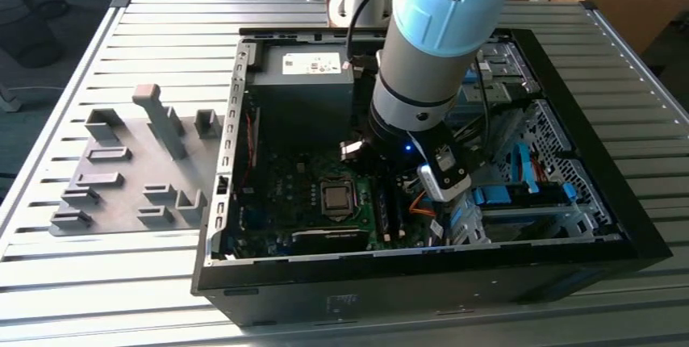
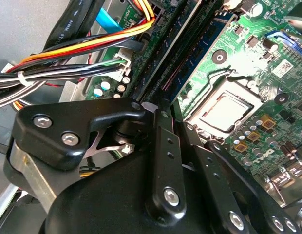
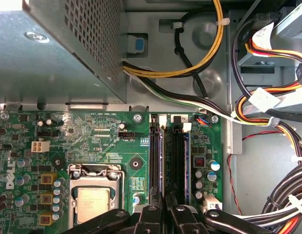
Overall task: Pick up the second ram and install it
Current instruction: 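Press down the second ram until it locks into place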
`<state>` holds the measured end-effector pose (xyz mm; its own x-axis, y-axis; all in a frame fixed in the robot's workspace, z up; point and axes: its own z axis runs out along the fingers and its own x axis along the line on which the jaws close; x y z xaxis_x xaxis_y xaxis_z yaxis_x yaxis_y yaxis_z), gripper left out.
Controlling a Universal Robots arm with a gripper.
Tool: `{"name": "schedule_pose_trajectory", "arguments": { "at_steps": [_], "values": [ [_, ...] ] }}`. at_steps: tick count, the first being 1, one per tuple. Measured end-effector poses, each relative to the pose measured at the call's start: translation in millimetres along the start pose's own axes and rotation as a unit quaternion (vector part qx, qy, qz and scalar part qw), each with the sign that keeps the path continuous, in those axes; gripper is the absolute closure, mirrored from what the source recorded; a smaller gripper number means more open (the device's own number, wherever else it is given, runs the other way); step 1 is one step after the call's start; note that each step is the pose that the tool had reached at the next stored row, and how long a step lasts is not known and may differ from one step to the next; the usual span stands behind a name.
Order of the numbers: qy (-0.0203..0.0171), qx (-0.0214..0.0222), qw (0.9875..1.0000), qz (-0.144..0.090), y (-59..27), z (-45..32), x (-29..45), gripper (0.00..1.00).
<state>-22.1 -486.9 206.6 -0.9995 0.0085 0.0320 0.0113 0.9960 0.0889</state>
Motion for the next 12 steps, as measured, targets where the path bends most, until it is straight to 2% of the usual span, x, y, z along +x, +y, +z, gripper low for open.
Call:
{"name": "schedule_pose_trajectory", "arguments": {
  "at_steps": [6,12],
  "values": [
    [0.0,-0.0001,1.0,0.0,0.4,-3.6,0.1,0.86],
    [0.0,0.0,1.0,0.0,0.2,-4.0,0.1,0.86]
  ]
}}
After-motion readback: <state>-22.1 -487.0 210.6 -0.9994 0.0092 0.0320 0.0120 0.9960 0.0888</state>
